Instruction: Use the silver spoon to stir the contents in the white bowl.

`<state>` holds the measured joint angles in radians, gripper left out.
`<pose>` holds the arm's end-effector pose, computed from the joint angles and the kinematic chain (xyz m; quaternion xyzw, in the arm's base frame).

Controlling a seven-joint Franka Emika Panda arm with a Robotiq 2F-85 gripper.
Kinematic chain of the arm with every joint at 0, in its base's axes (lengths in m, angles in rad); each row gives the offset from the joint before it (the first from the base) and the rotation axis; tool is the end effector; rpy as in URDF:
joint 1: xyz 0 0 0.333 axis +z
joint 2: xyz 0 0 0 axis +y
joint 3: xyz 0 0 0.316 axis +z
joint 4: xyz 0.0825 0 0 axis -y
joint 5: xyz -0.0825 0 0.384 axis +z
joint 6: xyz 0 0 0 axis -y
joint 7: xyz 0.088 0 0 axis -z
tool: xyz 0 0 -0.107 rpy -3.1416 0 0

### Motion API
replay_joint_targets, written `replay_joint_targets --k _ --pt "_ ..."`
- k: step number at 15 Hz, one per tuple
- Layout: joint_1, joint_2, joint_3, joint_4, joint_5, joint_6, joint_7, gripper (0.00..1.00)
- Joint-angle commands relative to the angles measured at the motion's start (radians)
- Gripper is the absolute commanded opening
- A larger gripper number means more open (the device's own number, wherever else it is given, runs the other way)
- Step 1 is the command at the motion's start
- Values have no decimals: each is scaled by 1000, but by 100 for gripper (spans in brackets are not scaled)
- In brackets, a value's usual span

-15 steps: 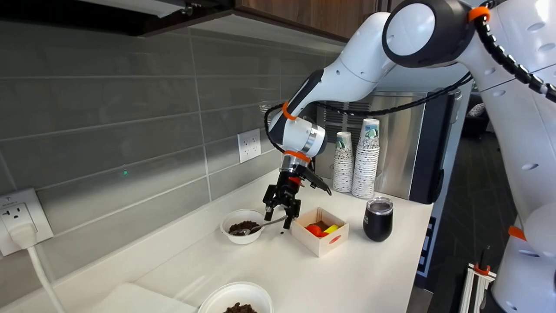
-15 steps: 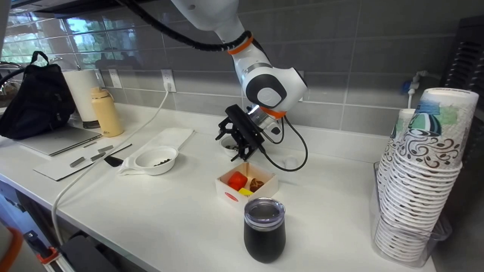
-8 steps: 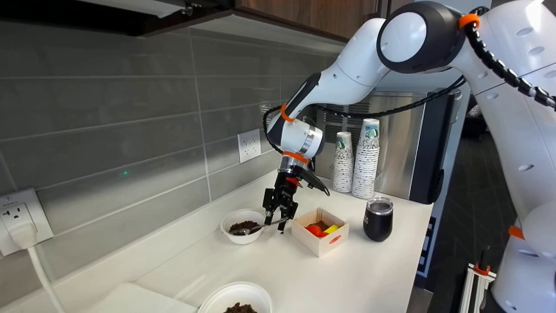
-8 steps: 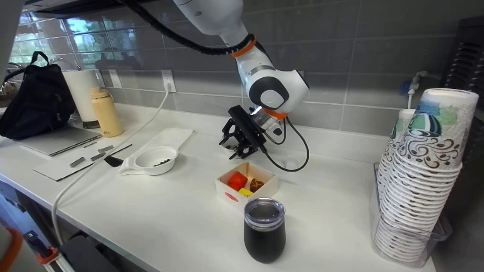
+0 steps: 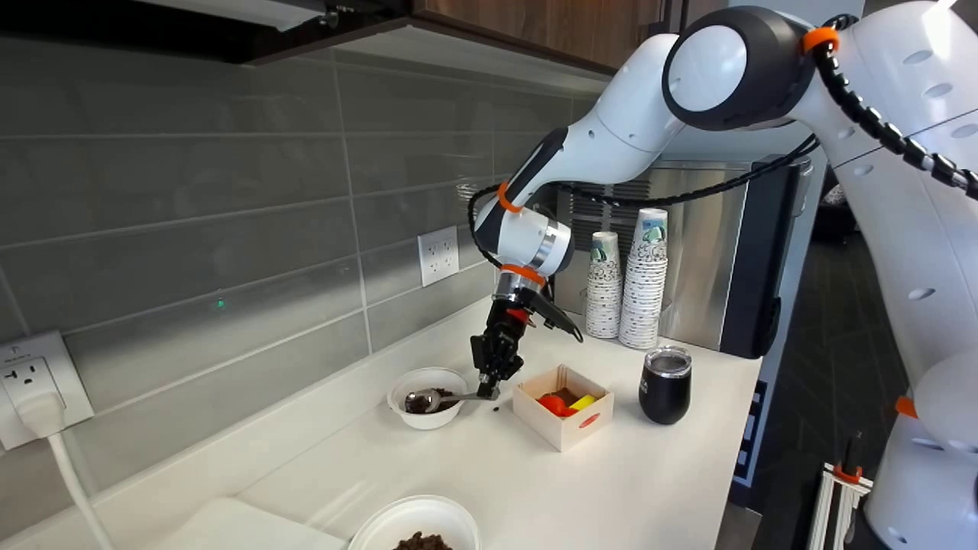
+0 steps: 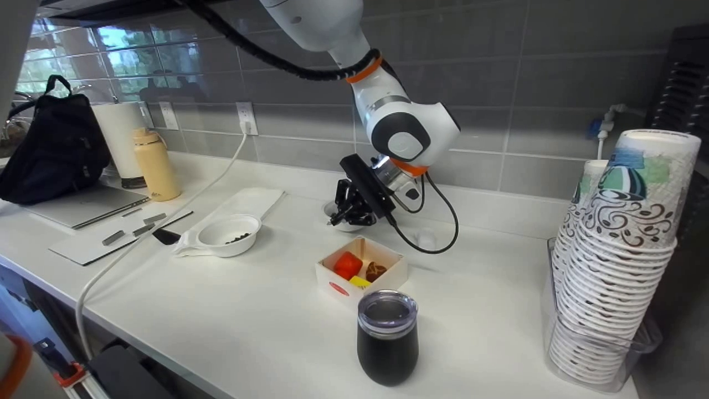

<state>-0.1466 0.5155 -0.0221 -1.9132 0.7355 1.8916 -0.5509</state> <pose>0.5765 -0.0477 0.2058 -0.9232 0.0250 0.1277 0.3617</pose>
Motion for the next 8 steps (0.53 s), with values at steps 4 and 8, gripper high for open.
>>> replay_joint_targets --k 4,8 --pt "-28 14 17 39 -8 -48 19 1" --pt "-19 -12 21 40 -23 -71 34 1"
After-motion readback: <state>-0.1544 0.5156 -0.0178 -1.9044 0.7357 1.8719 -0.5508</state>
